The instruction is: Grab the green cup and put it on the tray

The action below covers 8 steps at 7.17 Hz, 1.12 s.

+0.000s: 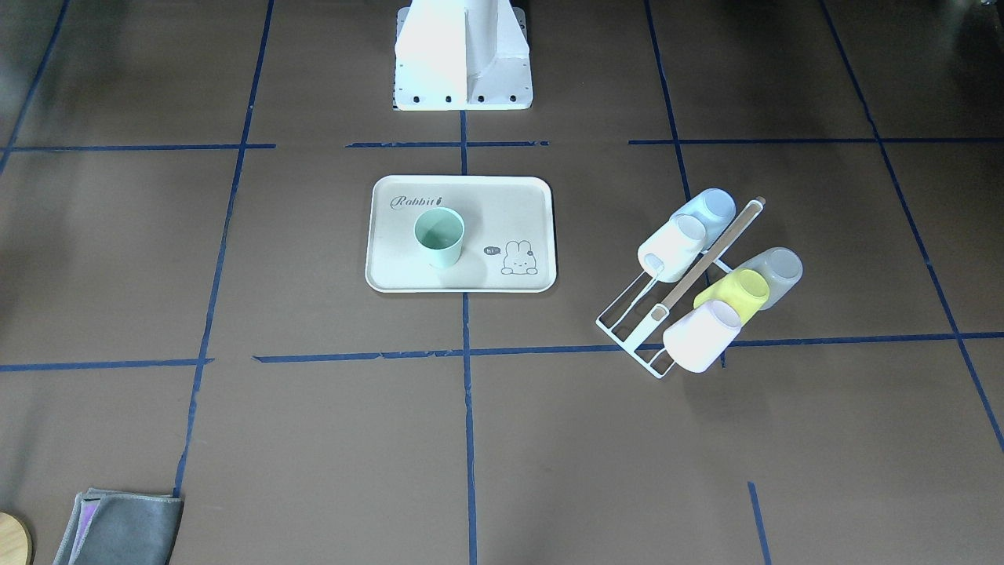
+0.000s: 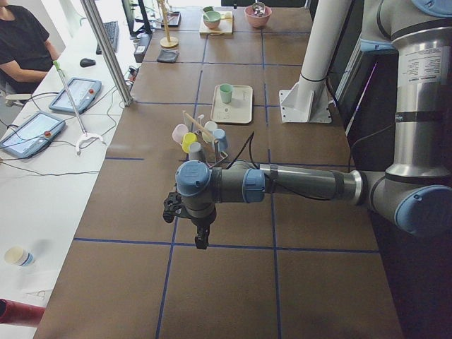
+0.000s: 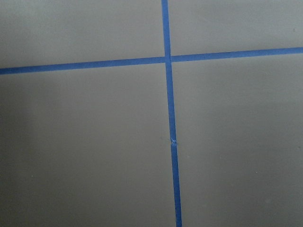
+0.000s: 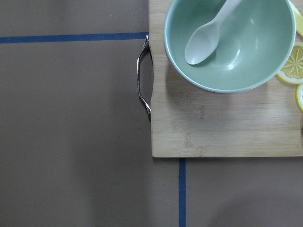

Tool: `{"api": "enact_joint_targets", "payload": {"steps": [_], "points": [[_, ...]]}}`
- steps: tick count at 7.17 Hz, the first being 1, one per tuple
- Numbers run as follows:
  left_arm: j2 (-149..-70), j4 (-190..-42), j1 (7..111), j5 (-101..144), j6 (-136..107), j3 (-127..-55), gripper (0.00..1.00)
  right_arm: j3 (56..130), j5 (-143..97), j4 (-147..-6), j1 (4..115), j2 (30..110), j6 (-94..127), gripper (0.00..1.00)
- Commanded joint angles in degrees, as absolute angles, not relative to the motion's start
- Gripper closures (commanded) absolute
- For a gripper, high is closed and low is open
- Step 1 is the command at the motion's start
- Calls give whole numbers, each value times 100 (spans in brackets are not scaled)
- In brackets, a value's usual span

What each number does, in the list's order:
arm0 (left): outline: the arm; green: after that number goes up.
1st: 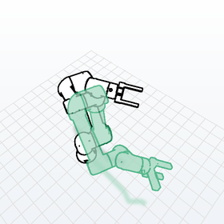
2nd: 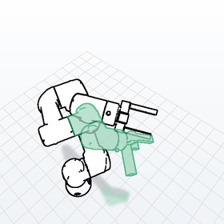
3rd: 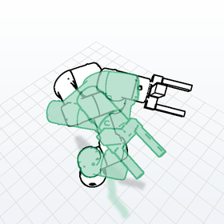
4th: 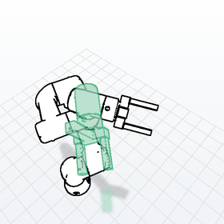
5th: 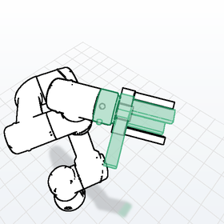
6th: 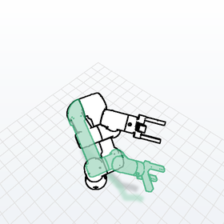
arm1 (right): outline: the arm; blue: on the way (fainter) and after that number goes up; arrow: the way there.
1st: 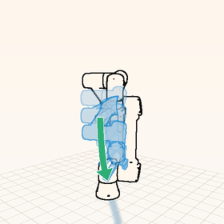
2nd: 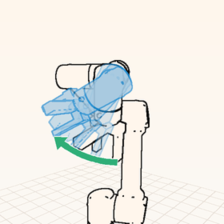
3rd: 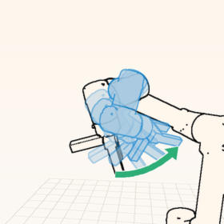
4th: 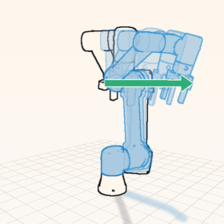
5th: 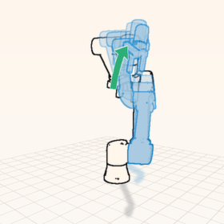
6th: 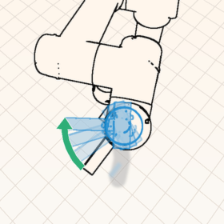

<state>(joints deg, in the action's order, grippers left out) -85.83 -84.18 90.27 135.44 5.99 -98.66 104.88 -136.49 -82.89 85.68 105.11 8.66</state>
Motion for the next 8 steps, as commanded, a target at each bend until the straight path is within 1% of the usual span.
{"api": "enact_joint_targets", "payload": {"steps": [1, 2, 8], "points": [[-8621, -8508, 9018, 13570, 598, -9905, 0, 10468, -13632, -8323, 8622, 10494, 844, 0], [-8587, -8464, 9018, 13579, 598, -10071, 0, 10485, -13641, -8323, 8622, 10485, 844, 0], [-8578, -8446, 9009, 13588, 606, -10142, 0, 10450, -13632, -8350, 8622, 10468, 844, 0]]}}
